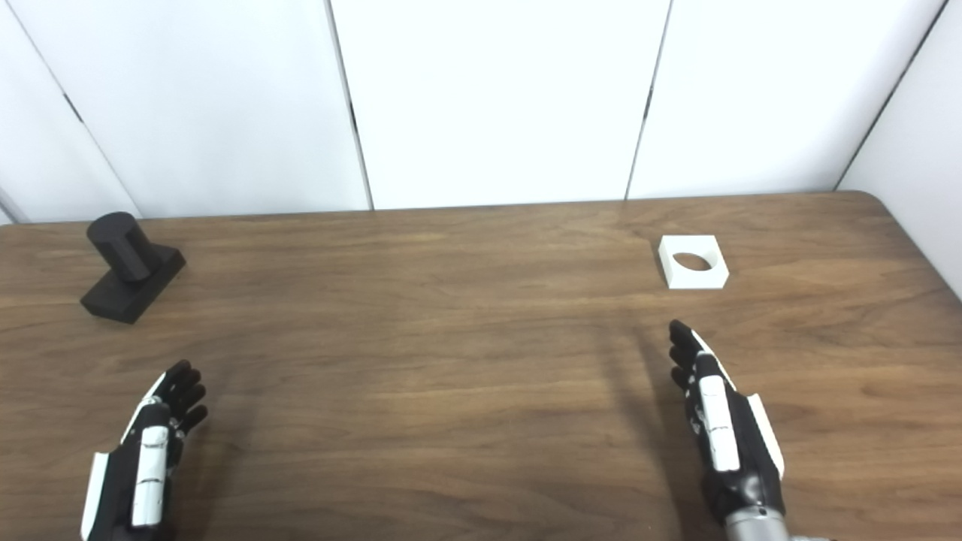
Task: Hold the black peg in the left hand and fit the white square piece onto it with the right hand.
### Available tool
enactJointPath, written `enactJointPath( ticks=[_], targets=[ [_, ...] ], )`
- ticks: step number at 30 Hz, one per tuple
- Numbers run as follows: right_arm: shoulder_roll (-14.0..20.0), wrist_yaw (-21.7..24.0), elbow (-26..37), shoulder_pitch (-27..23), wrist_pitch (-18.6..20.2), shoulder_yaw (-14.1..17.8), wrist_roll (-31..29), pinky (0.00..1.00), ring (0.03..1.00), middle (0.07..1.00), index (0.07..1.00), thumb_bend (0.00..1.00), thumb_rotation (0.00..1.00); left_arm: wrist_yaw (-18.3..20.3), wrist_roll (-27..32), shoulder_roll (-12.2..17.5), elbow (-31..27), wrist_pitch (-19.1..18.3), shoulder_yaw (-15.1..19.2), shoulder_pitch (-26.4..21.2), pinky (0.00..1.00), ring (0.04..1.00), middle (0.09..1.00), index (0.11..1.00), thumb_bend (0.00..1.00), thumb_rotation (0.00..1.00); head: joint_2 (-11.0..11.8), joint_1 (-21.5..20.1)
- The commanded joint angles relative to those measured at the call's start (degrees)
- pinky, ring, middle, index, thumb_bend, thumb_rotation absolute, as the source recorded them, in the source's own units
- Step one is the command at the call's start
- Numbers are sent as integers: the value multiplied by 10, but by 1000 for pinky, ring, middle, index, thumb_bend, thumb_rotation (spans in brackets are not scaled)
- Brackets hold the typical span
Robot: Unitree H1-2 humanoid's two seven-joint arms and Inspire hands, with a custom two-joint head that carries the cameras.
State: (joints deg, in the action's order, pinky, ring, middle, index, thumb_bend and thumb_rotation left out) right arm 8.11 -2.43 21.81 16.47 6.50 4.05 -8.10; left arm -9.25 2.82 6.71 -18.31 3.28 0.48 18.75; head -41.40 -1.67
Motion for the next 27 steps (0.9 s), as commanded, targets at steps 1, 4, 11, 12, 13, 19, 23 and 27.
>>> enactJointPath(
  ticks=[1,4,11,12,13,19,23,27],
  targets=[
    [-16,2,19,-1,-20,3,0,961,954,941,903,426,1000,-3,-7,-37,-10,24,1,3,883,895,893,883,603,889,-1,0],
    [-14,4,20,-1,-20,3,-1,960,954,943,908,416,1000,-4,-7,-38,-10,27,1,4,880,895,892,880,601,888,-1,0],
    [-15,3,20,0,-23,7,-6,930,929,926,910,415,1000,-5,-12,-39,-12,25,-1,7,885,895,890,876,609,882,0,7],
    [-14,4,18,0,-26,8,-7,922,926,924,909,414,1000,-6,-15,-40,-12,25,-1,7,885,895,891,878,613,890,3,18],
    [-13,4,16,0,-26,8,-7,915,920,920,909,421,1000,-6,-17,-41,-12,25,-2,7,882,894,889,879,617,890,5,30],
    [-5,15,7,4,-39,20,-23,980,945,935,919,416,1000,-8,-21,-54,3,61,-19,11,881,896,894,884,602,829,33,117],
    [4,31,-8,3,-57,27,-33,961,943,942,926,387,1000,-18,-53,-60,20,83,-39,11,846,877,889,886,546,855,58,157],
    [10,38,-17,4,-50,32,-35,999,981,969,950,448,1000,-25,-63,-64,35,94,-54,12,828,876,889,890,607,838,83,197]
  ],
)
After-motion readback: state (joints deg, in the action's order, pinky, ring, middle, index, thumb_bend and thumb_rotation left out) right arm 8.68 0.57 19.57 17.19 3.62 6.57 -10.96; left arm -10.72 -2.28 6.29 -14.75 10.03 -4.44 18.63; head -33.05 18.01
